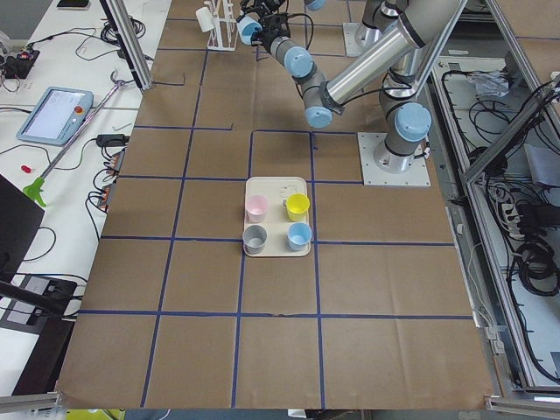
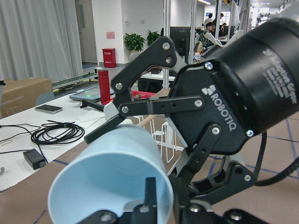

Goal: Transfer IKEA cup to right arm and place on rack

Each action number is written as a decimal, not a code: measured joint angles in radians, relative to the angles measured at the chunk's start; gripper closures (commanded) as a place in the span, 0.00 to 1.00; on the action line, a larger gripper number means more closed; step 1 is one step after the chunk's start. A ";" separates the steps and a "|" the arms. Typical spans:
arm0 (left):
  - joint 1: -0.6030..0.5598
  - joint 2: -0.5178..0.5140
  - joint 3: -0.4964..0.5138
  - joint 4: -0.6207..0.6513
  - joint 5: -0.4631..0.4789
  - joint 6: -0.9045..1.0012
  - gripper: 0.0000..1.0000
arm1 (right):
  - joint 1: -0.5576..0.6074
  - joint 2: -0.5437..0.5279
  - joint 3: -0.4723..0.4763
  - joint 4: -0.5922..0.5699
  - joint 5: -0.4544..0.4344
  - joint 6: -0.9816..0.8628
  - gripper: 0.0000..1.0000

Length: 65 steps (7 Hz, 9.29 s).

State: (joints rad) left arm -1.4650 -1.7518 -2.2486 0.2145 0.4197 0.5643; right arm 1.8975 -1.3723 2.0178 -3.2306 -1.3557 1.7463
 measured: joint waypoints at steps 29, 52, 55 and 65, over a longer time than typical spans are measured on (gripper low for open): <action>-0.082 0.162 0.669 -1.709 1.165 -0.561 0.00 | -0.667 0.396 -0.282 -0.276 0.016 -1.759 0.93; -0.084 0.163 0.669 -1.709 1.165 -0.563 0.00 | -0.430 -0.040 -0.347 0.790 -0.139 -1.740 0.00; -0.082 0.163 0.669 -1.710 1.165 -0.561 0.00 | -0.393 -0.175 -0.353 1.182 -0.145 -1.731 0.00; -0.083 0.163 0.669 -1.714 1.158 -0.561 0.00 | -0.286 -0.250 -0.393 1.564 -0.202 -1.659 0.00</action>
State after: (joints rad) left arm -1.5477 -1.5892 -1.5800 -1.4992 1.5781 0.0031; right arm 1.6115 -1.6221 1.6250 -1.6670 -1.5582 0.0877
